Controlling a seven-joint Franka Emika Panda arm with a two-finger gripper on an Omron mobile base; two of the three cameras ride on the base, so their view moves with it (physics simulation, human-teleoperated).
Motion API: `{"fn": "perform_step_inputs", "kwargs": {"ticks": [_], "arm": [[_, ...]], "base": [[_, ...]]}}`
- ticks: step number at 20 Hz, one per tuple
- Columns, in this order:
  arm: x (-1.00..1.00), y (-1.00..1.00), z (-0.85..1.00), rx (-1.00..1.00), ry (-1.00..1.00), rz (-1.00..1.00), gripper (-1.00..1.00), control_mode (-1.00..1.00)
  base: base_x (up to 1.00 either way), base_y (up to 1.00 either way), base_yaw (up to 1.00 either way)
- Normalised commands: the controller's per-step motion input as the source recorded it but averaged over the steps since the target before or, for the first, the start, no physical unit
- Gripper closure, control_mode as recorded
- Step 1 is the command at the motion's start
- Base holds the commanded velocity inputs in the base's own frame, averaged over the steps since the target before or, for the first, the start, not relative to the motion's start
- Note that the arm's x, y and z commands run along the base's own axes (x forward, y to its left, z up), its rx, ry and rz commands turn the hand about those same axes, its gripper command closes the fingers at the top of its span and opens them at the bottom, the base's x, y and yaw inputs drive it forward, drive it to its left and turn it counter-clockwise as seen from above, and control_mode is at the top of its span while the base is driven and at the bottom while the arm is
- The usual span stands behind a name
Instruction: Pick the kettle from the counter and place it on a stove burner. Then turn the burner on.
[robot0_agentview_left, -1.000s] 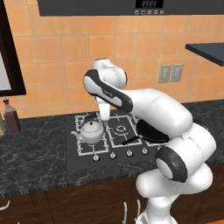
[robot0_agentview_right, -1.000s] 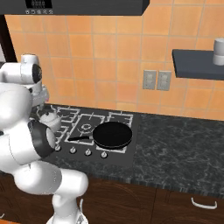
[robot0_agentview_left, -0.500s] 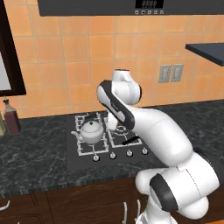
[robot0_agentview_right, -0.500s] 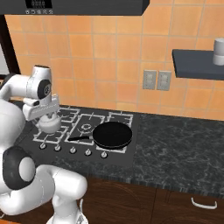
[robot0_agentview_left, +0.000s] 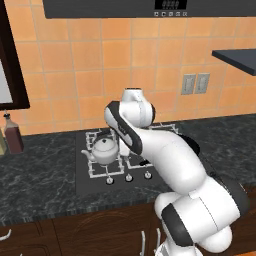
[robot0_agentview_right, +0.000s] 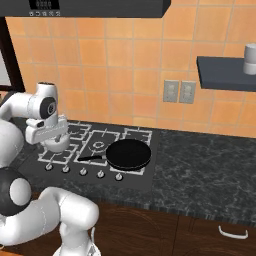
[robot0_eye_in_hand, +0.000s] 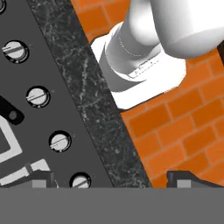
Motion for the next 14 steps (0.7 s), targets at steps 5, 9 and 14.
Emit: {"fn": "perform_step_inputs", "kwargs": {"ticks": [5, 9, 14], "arm": [[0.25, 0.25, -0.05, -0.09, 0.01, 0.12, -1.00, -1.00], [0.06, 0.00, -0.02, -0.05, 0.06, 0.48, -1.00, -1.00], [0.01, 0.00, -0.15, 0.02, 0.09, 0.65, -1.00, -1.00]], "base": [[0.00, 0.00, 0.00], [0.00, 0.00, 0.00], [0.00, 0.00, 0.00]]}}
